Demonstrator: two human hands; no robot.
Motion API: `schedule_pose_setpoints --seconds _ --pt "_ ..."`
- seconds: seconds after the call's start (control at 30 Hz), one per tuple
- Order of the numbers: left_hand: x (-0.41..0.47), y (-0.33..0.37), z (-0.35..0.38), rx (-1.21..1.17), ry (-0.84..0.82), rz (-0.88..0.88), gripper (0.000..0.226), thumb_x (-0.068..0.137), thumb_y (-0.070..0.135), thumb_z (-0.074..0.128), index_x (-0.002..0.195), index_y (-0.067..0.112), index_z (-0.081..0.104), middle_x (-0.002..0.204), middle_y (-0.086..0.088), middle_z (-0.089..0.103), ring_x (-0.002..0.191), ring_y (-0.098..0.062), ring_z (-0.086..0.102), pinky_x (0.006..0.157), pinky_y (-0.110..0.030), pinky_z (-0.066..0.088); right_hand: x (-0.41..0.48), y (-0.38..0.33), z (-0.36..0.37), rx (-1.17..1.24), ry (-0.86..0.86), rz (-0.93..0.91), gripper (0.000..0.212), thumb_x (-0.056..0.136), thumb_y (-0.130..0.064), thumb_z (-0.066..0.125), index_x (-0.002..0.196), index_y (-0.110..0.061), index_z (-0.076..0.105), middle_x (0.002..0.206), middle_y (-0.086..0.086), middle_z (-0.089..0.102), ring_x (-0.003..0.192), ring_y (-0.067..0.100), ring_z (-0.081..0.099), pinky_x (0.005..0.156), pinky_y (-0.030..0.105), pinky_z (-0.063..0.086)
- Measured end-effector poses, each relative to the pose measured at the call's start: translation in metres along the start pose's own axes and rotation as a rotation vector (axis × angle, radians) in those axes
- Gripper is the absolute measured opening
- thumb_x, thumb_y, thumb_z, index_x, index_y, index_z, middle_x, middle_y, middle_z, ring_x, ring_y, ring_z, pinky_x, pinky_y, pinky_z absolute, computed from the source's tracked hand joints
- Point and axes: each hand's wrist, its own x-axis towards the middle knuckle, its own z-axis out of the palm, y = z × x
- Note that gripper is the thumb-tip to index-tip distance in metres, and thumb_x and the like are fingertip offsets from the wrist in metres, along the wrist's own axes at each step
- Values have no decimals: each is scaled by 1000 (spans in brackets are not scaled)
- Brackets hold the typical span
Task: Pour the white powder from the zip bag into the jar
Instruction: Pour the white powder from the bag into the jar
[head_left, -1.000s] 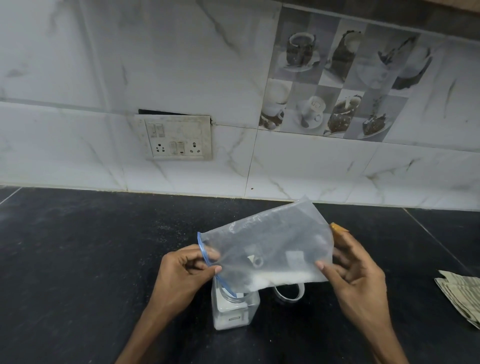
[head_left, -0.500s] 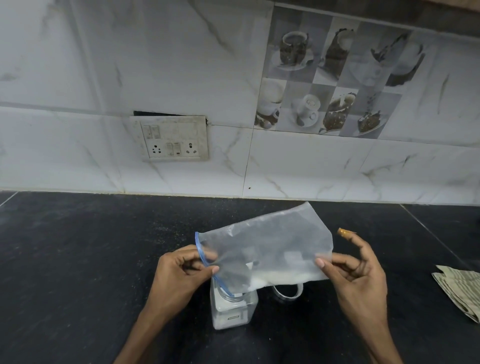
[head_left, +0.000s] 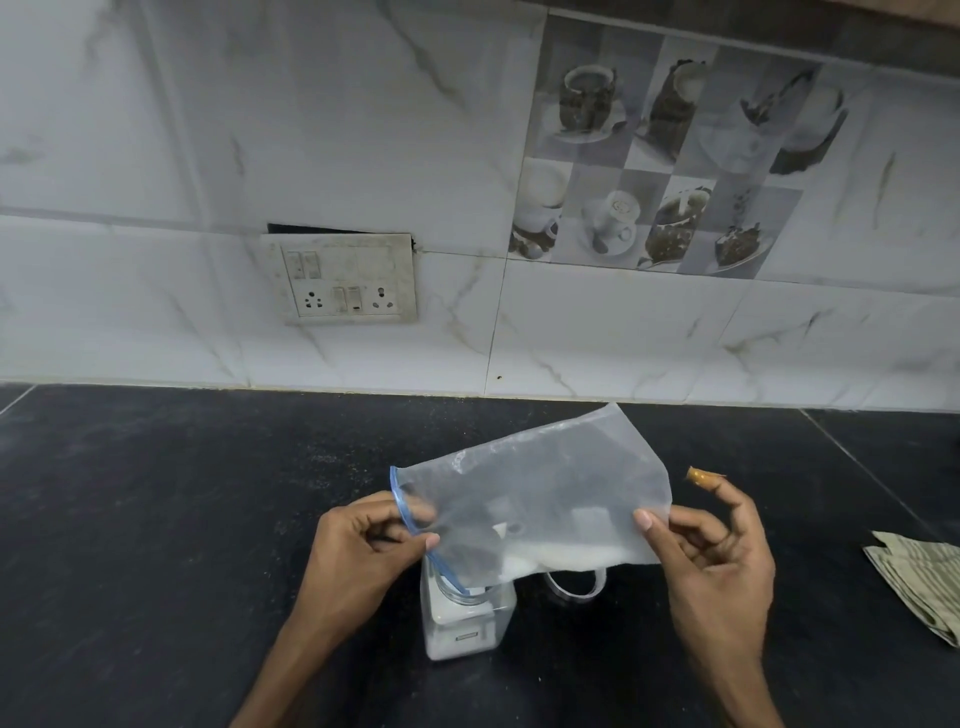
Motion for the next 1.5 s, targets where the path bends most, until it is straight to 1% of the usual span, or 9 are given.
schedule_pose_setpoints --seconds 0.13,0.27,0.43,0.57,0.77,0.9,1.03,1.33,1.5 --pt "-1 0 0 1 8 6 30 69 -6 84 74 24 80 88 4 77 56 -2 61 60 -16 57 -2 -1 4 8 -4 -21 52 74 6 76 111 -28 59 79 -1 76 75 6 72 72 13 55" --pt "0 -1 -2 10 10 7 25 69 -4 85 80 18 80 90 0 77 59 -7 64 62 -19 59 2 -5 4 7 -33 -37 49 74 5 75 110 -23 60 79 -1 76 74 6 71 70 13 55" --pt "-1 -2 -2 14 4 15 23 70 -4 84 81 15 81 91 -4 77 61 -10 66 63 -22 60 5 -6 6 7 -82 -37 44 74 5 76 107 -21 62 81 5 76 74 9 72 71 16 56" --pt "0 -4 -3 -1 9 17 22 70 -5 84 80 14 80 88 -5 77 59 -10 64 61 -20 59 6 -6 4 20 -67 -37 44 74 6 76 106 -21 63 80 5 76 74 9 72 70 15 55" --pt "2 -5 -4 -22 19 14 24 69 -6 84 80 16 81 89 -4 78 62 -15 67 63 -21 60 7 -6 4 23 -85 -44 43 74 6 75 108 -17 63 80 5 76 75 11 73 69 16 56" --pt "1 -5 -3 -17 13 17 23 68 -5 85 79 15 81 88 -5 77 60 -12 66 61 -18 58 9 -10 5 47 -59 -63 43 73 9 75 105 -18 63 78 4 76 71 7 71 67 14 55" --pt "1 -5 -2 -18 17 13 24 68 -6 84 79 14 81 88 -3 77 59 -9 65 60 -15 57 8 -10 6 49 -83 -61 43 73 10 74 106 -15 62 78 5 76 71 8 72 66 13 54" --pt "0 -4 -2 -31 30 13 28 67 -7 85 76 19 81 89 -4 78 59 -10 66 61 -18 59 13 -9 5 52 -115 -46 43 74 9 74 110 -10 62 79 7 75 72 10 72 69 16 56" --pt "0 -5 -2 -36 33 9 31 67 -7 85 78 22 81 89 -4 78 60 -10 66 62 -19 59 13 -10 6 70 -107 -50 42 74 10 73 108 -12 62 78 7 75 71 9 71 68 15 55"
